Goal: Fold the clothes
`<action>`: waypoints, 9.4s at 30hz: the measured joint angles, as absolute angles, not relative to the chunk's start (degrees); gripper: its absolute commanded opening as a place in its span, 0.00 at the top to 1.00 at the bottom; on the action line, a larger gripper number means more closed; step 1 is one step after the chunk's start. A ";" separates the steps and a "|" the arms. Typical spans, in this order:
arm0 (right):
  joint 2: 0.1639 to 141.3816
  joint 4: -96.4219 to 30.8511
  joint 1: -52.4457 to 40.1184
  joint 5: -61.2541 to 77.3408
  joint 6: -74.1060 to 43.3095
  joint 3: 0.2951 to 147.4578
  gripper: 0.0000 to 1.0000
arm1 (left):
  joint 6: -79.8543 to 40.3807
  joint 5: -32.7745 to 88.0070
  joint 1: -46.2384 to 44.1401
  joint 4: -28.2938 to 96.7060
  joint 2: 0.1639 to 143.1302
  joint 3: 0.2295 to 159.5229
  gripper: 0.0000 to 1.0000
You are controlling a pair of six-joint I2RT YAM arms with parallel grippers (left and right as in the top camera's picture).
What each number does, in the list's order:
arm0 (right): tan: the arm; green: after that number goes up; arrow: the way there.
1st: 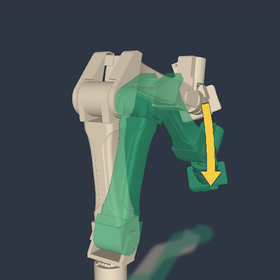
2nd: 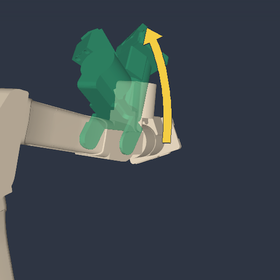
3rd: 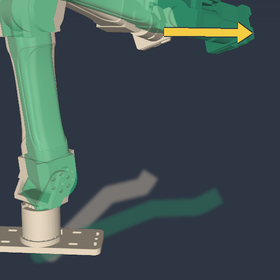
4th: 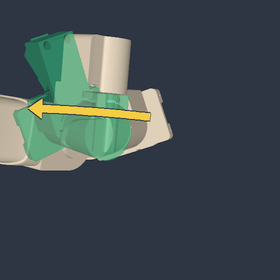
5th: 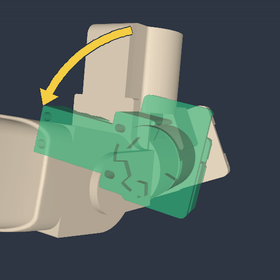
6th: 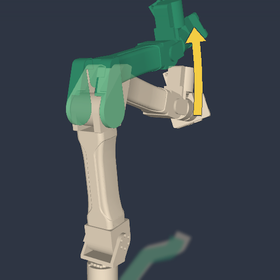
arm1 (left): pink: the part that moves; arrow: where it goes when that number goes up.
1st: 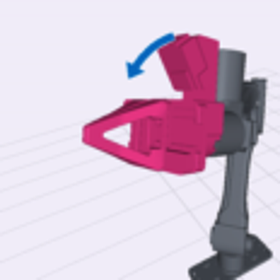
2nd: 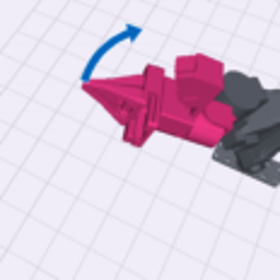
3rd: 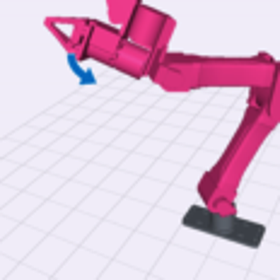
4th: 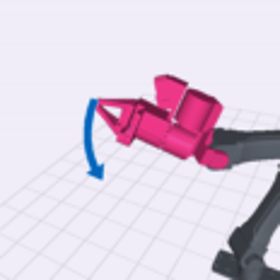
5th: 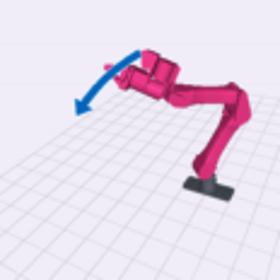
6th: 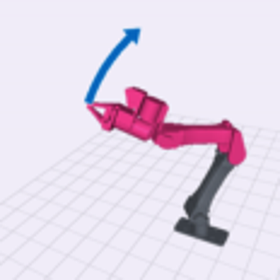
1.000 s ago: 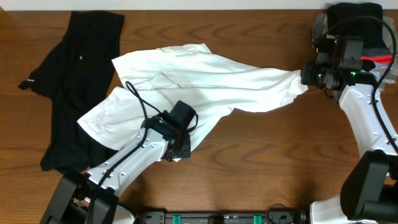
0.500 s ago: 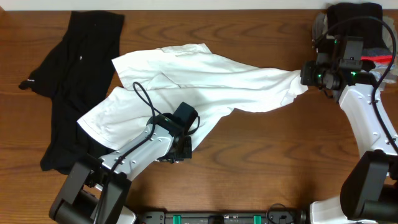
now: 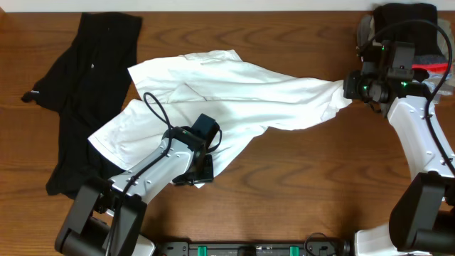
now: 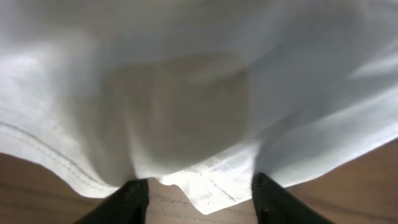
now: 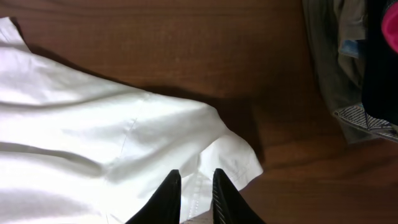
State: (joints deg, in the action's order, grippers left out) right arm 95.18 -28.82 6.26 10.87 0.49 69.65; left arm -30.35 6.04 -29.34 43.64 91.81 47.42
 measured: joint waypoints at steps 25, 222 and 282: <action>95.18 -29.52 6.26 10.87 0.49 69.65 0.82 | -32.56 9.15 -28.93 40.38 93.25 46.54 0.94; 114.30 -96.97 9.47 16.73 11.25 138.61 0.99 | -2.46 12.25 -1.91 71.57 96.55 101.51 0.94; 85.06 -61.56 8.93 7.55 -7.38 69.36 0.99 | -15.05 9.02 -6.79 45.52 88.88 60.38 0.94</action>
State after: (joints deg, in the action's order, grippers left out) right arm 85.06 -61.56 8.93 7.55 -7.38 69.36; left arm -15.05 9.02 -6.79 45.52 88.88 60.38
